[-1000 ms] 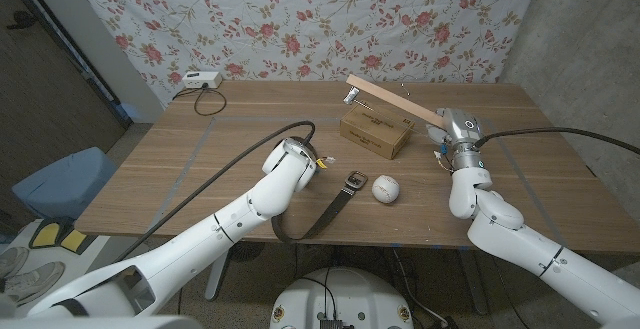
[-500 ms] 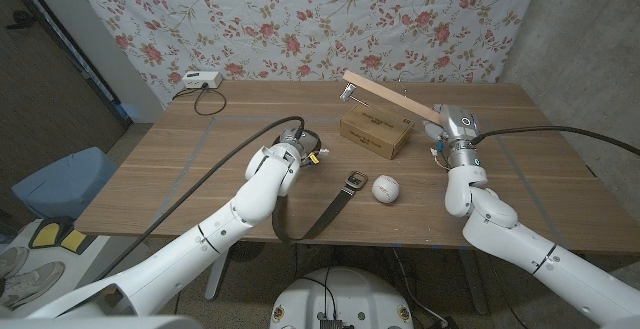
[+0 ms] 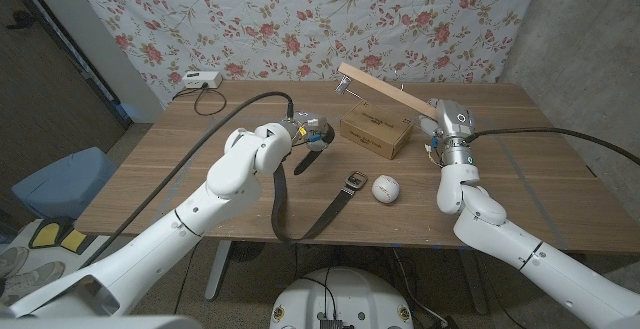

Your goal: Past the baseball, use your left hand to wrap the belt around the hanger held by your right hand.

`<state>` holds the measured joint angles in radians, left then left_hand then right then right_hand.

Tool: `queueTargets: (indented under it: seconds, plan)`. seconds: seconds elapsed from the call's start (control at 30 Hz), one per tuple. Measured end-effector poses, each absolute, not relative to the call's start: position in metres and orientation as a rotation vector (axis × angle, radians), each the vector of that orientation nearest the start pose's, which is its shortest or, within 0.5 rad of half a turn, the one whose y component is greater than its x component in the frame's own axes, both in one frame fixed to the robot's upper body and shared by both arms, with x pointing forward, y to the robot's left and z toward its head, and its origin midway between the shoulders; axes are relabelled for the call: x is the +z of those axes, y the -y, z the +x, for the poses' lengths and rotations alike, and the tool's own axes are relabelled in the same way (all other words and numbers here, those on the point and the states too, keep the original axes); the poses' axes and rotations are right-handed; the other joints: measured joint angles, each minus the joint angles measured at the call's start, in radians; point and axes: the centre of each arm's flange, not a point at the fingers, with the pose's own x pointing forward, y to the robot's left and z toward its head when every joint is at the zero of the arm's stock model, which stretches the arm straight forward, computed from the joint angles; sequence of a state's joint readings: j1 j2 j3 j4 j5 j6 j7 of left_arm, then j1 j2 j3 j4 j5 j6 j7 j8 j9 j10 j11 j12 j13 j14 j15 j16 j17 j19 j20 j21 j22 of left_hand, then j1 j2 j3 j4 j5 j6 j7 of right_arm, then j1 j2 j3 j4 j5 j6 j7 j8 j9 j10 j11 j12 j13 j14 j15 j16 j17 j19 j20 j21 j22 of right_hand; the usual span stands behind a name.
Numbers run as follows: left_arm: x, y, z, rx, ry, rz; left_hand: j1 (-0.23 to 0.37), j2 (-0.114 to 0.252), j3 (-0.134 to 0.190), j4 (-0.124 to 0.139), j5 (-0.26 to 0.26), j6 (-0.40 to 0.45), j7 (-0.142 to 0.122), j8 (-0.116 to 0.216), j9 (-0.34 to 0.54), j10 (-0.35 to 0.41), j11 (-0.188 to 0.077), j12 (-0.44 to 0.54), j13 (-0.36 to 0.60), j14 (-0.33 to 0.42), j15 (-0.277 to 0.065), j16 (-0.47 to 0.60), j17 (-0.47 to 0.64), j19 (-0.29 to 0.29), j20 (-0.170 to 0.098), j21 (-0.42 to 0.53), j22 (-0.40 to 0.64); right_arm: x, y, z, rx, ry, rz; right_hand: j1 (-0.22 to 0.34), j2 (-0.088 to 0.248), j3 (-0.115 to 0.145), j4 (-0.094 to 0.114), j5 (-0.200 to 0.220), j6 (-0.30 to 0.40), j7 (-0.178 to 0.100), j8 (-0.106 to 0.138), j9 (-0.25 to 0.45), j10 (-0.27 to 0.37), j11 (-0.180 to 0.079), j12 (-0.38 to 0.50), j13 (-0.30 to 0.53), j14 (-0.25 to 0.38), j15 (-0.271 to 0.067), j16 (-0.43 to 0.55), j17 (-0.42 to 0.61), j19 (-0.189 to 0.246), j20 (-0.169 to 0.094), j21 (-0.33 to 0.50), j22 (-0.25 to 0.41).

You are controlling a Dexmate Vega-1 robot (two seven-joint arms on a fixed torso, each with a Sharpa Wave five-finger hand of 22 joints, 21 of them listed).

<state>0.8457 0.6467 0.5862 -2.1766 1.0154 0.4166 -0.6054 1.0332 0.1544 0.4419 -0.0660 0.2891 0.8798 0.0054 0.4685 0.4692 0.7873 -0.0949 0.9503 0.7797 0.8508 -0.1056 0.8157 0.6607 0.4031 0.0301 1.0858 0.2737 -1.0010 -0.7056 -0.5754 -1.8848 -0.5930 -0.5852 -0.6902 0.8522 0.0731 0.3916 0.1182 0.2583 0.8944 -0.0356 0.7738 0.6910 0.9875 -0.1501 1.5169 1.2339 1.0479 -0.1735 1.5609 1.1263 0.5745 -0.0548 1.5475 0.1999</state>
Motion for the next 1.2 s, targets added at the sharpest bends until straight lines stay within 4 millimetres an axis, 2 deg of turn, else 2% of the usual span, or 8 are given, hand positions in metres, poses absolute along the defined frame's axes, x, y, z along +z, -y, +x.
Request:
queueTargets:
  seconds: [0.2,0.27,0.47,0.5,0.57,0.77,1.13,1.2]
  plan:
    - [0.061,-0.125,0.504,-0.093,0.548,1.681,0.000,0.000,-0.003,0.003,0.008,-0.007,0.004,0.004,0.001,0.000,0.000,-0.004,0.001,0.004,-0.003,-0.011,0.004,-0.005,-0.005,0.009,0.000,-0.019,0.247,0.551,-0.705,0.729,-1.170,0.000,0.000,0.000,0.000,0.000,-0.007,0.004,0.008,0.002,-0.013,-0.002,0.008,0.000,0.000,0.000,0.000,0.000,0.000,0.000,0.000,0.000]
    - [0.061,-0.115,0.501,-0.200,0.602,1.595,0.000,0.000,-0.003,0.003,0.013,-0.007,0.004,0.004,0.015,0.000,0.000,-0.004,0.003,0.007,0.000,-0.014,0.004,-0.005,-0.005,0.012,-0.004,-0.018,0.245,0.552,-0.706,0.735,-1.169,-0.002,0.002,0.000,0.000,0.000,-0.007,0.004,0.008,0.001,-0.013,-0.002,0.008,0.000,0.000,0.000,0.000,0.000,0.000,0.000,0.000,0.000]
    - [0.082,-0.125,0.499,-0.150,0.619,1.617,-0.004,-0.004,-0.004,0.004,0.023,-0.009,0.006,0.019,0.015,0.010,0.001,-0.007,0.010,0.013,-0.005,-0.021,0.009,-0.005,-0.005,0.017,-0.005,-0.017,0.244,0.550,-0.710,0.750,-1.167,-0.004,0.004,0.000,0.000,0.000,-0.007,0.003,0.008,-0.001,-0.013,-0.002,0.016,0.000,-0.007,0.000,-0.002,0.000,0.000,0.000,0.000,0.000]
    - [0.078,-0.109,0.493,-0.300,0.690,1.490,-0.006,-0.006,-0.004,0.004,0.023,-0.010,0.005,0.019,0.015,0.011,0.001,-0.007,0.011,0.013,-0.005,-0.022,0.009,-0.005,-0.005,0.022,-0.005,-0.018,0.241,0.556,-0.708,0.748,-1.168,-0.004,0.004,0.000,0.000,0.000,-0.007,0.003,0.008,-0.001,-0.013,-0.002,0.016,0.000,-0.009,0.001,-0.002,0.000,0.000,0.000,0.000,0.000]
    - [0.082,-0.107,0.491,-0.314,0.708,1.470,-0.006,-0.006,-0.004,0.004,0.025,-0.016,0.006,0.023,0.015,0.011,0.001,-0.011,0.011,0.013,-0.005,-0.022,0.010,-0.005,-0.005,0.025,-0.009,-0.018,0.241,0.556,-0.710,0.750,-1.168,-0.004,0.004,0.000,0.000,0.000,-0.007,0.003,0.013,-0.001,-0.014,0.000,0.016,0.000,-0.009,0.002,-0.002,0.000,0.000,0.000,0.000,0.000]
    - [0.097,-0.103,0.485,-0.320,0.756,1.448,-0.009,-0.010,-0.004,0.004,0.039,-0.025,0.004,0.058,0.016,0.012,0.002,-0.015,0.019,0.018,-0.010,-0.035,0.018,-0.005,-0.005,0.035,-0.014,-0.019,0.241,0.556,-0.717,0.768,-1.170,-0.004,0.004,0.000,0.000,0.000,-0.009,0.002,0.014,-0.006,-0.018,-0.004,0.022,-0.001,-0.009,0.002,-0.002,0.001,0.000,0.000,0.000,0.000]
    - [0.134,-0.087,0.470,-0.287,0.854,1.483,-0.009,-0.009,-0.007,0.007,0.048,-0.036,0.008,0.075,0.016,0.013,0.002,-0.023,0.022,0.022,-0.007,-0.050,0.028,-0.005,-0.016,0.056,-0.020,-0.023,0.240,0.555,-0.736,0.808,-1.171,-0.004,0.004,0.004,0.004,0.000,-0.009,0.002,0.022,-0.006,-0.018,-0.004,0.028,0.000,-0.009,0.002,0.000,0.001,-0.004,0.000,0.000,0.000]
    - [0.150,-0.078,0.460,-0.271,0.900,1.498,-0.009,-0.009,-0.007,0.007,0.054,-0.036,0.008,0.075,0.016,0.013,0.002,-0.023,0.024,0.024,-0.009,-0.055,0.028,-0.005,-0.016,0.057,-0.023,-0.024,0.240,0.554,-0.742,0.828,-1.168,-0.004,0.004,0.004,0.004,0.000,-0.013,-0.002,0.022,-0.006,-0.019,-0.004,0.030,0.000,-0.009,0.002,0.000,0.001,-0.009,0.001,0.000,0.000]
